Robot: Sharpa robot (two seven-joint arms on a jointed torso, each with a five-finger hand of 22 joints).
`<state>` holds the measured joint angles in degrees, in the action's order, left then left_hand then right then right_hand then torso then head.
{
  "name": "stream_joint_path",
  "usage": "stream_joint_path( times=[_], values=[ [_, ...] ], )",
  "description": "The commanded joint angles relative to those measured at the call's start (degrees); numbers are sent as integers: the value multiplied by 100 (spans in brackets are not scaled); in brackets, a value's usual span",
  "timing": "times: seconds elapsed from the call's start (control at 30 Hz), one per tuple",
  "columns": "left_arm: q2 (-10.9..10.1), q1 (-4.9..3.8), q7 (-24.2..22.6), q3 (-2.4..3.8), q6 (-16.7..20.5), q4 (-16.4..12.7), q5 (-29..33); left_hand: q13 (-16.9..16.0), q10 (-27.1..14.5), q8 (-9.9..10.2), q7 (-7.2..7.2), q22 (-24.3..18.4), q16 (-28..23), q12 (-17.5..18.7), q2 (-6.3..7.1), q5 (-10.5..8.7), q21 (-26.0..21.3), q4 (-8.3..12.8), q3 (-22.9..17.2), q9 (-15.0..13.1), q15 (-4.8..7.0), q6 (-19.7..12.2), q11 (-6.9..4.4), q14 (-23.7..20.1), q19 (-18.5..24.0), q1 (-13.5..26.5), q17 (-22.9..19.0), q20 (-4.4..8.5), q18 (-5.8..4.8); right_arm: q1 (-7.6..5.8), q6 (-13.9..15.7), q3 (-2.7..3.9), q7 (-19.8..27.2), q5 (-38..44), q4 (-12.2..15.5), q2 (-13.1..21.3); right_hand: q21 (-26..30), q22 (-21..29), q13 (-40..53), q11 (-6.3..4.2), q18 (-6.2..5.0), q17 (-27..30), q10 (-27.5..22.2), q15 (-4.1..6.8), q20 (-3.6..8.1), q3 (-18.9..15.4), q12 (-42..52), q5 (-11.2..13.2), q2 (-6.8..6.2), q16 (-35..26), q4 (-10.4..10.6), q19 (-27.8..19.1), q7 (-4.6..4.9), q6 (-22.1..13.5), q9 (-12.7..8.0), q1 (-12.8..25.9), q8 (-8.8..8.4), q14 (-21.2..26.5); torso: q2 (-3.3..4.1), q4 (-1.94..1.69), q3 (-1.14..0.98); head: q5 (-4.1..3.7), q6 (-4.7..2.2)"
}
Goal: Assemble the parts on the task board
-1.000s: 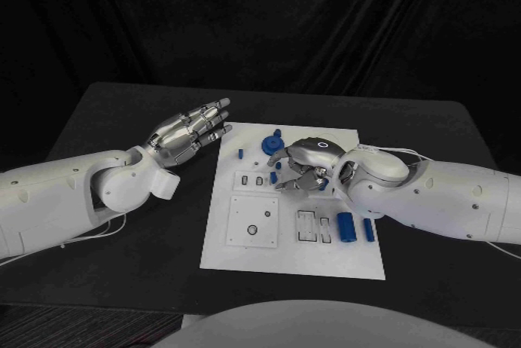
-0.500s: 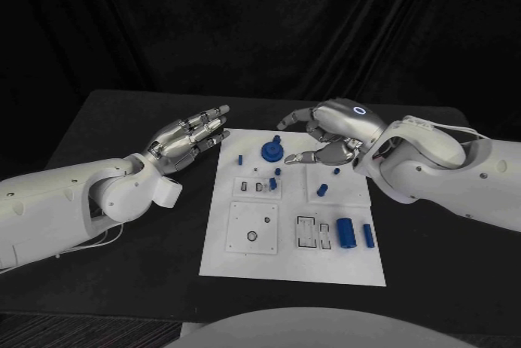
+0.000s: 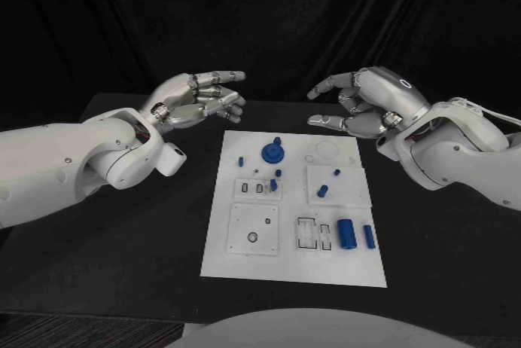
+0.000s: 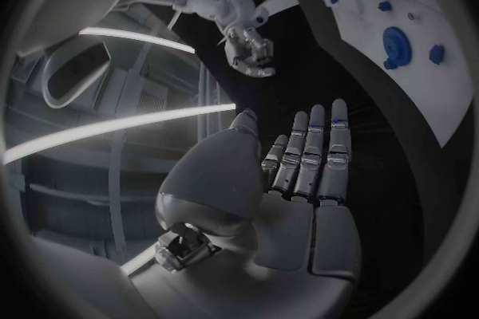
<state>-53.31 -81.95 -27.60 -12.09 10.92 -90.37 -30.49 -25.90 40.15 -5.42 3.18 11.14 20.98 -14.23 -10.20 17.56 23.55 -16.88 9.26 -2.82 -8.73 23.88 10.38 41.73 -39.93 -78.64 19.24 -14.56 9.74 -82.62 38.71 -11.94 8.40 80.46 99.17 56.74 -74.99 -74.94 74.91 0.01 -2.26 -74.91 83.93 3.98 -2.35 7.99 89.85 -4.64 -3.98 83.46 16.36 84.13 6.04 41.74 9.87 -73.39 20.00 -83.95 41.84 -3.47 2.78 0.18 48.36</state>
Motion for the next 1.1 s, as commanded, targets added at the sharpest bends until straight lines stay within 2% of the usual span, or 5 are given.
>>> stream_joint_path(
  times=[0.03,0.13,0.2,0.43,1.1],
  values=[
    [106,-81,992,-3,97,-25,-2337,-141,100,16,3,57,173,-84,-30,-137,126,17,65,-6,-21,38,23,160,-217,120,82,-14,40,-8,569,4,315,-266,-64,24,-26,-1072,1509,34,-96,-739,607,-49,-37,33,15,-38,-17,13,-3,44,1,52,-8,-69,21,-442,-41,60,-43,50,-7],
    [202,-118,1353,-4,-114,-4,-2708,-851,1145,-277,222,350,1114,-896,-103,-369,723,181,183,-158,89,1004,-143,1154,-1114,315,526,175,-127,-6,616,4,309,-266,-96,72,-6,-1067,1509,34,-101,-712,607,-49,-39,34,15,-94,1,-10,8,39,2,84,-22,-91,22,-436,-60,84,-78,62,-9],
    [253,-131,1580,-4,-234,-1,-2839,-3656,259,-390,224,1646,3819,-3787,-268,-428,2436,111,161,-232,465,1693,-518,141,-1165,262,2556,589,-188,-5,645,3,305,-262,-102,121,2,-1066,1509,40,-102,-706,607,-52,-42,32,15,-124,24,-14,19,38,7,109,-32,-85,23,-435,-79,109,-110,79,7],
    [428,-153,2177,-3,-433,54,-3048,-6410,4985,-937,542,6001,6875,-7577,-106,-529,5743,20,218,-571,611,2546,-524,4695,-2976,242,6961,742,-593,2,729,3,186,-254,-162,142,37,-1057,1509,54,-109,-676,607,-63,-50,24,15,-209,81,-38,24,31,14,188,-57,-70,32,-429,-148,159,-252,121,164],
    [1083,-155,4603,-3,-2226,192,-3098,-6410,4985,-2889,-38,7671,6902,-7577,-164,-1007,6555,26,479,-3146,1116,3143,-1075,4827,-4730,1296,7076,1044,-904,149,-27,3,-457,-251,-251,117,142,-1030,1509,71,-129,-603,607,-75,-62,27,15,-423,212,-98,21,2,23,264,-122,-60,5,-413,-207,237,-274,179,164]
  ],
)
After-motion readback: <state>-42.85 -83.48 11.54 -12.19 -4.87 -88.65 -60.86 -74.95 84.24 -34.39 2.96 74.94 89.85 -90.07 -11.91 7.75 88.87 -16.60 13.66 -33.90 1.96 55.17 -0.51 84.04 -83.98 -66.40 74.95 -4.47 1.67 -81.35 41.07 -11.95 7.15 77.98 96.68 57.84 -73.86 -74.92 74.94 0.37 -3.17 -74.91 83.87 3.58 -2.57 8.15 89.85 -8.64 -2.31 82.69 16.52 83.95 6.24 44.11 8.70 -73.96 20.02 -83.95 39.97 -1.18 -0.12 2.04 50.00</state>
